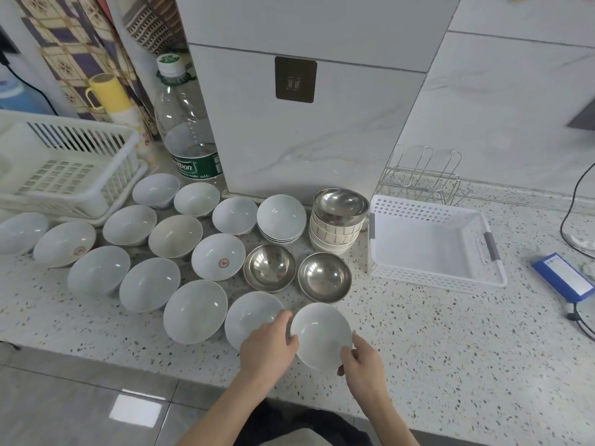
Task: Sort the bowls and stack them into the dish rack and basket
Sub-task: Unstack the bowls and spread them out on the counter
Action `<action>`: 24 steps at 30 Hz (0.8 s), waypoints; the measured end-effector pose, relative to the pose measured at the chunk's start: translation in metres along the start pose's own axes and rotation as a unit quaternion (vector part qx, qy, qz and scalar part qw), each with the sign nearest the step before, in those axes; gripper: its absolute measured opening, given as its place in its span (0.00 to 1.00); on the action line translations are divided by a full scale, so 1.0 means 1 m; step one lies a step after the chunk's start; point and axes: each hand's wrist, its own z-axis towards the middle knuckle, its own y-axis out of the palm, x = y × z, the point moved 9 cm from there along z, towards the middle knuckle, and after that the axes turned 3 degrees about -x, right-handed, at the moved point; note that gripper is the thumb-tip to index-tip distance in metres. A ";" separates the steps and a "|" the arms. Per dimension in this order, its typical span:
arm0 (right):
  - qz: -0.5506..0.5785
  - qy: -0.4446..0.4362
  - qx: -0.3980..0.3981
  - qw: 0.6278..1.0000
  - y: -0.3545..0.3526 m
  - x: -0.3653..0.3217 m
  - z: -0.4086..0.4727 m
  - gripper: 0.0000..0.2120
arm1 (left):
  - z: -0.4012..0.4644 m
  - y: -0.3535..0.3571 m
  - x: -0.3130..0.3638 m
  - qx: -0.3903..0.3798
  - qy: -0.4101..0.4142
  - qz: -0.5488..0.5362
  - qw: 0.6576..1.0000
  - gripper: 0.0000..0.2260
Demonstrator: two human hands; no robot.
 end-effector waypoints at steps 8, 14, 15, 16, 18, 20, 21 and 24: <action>-0.010 -0.005 -0.009 1.000 0.005 -0.001 0.002 0.18 | 0.002 0.000 -0.003 0.004 -0.006 0.012 1.000 0.21; -0.003 -0.004 -0.023 1.000 0.009 0.001 0.003 0.18 | 0.004 0.001 -0.004 0.004 -0.003 0.011 1.000 0.19; -0.003 -0.002 -0.025 1.000 0.009 0.002 0.004 0.18 | 0.004 0.001 -0.004 0.004 -0.003 0.012 1.000 0.19; -0.002 0.001 -0.029 1.000 0.009 0.003 0.005 0.17 | 0.004 0.002 -0.004 0.005 -0.005 0.013 1.000 0.19; 0.005 0.009 -0.038 0.999 0.009 0.005 0.006 0.17 | 0.005 0.002 -0.004 0.005 -0.007 0.013 1.000 0.19; 0.009 0.021 -0.054 0.998 0.010 0.007 0.009 0.16 | 0.005 0.003 -0.005 0.004 -0.011 0.013 1.000 0.19; 0.007 0.025 -0.064 0.998 0.009 0.007 0.011 0.16 | 0.005 0.004 -0.006 0.004 -0.014 0.012 1.000 0.19; -0.021 0.023 -0.091 0.995 0.005 0.003 0.016 0.17 | 0.005 0.005 -0.008 0.005 -0.028 -0.017 0.999 0.19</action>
